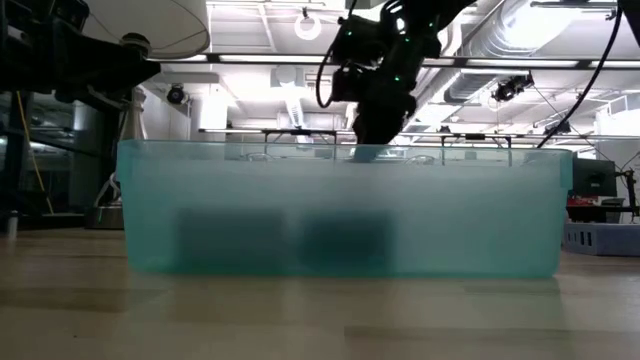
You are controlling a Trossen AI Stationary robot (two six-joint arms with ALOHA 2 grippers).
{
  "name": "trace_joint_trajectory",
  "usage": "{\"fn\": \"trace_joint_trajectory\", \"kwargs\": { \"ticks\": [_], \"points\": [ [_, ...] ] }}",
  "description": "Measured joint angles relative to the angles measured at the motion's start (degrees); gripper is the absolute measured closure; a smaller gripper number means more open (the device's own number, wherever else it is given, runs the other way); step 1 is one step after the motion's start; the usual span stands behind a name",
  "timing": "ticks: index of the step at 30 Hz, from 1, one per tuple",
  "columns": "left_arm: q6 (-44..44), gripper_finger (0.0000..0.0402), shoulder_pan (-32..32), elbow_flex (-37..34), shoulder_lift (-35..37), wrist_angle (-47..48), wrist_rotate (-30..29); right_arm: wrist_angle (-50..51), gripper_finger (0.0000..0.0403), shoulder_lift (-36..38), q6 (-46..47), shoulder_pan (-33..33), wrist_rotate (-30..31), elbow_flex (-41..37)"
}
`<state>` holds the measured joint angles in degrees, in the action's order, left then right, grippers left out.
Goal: Pick & Place Office items
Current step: Put the red charger adapter into transparent bin, then put the bottom purple charger adapter into transparent bin
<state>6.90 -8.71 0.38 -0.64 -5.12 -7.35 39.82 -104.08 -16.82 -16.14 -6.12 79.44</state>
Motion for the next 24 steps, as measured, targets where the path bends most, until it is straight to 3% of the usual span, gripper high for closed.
{"fn": "trace_joint_trajectory", "kwargs": {
  "ticks": [24],
  "points": [
    [0.0, 0.0215, 0.0, 0.0, 0.0, -0.3, 0.0, 0.2, 0.0165, -4.0, 0.0, 0.0, 0.2, 0.0]
  ]
}}
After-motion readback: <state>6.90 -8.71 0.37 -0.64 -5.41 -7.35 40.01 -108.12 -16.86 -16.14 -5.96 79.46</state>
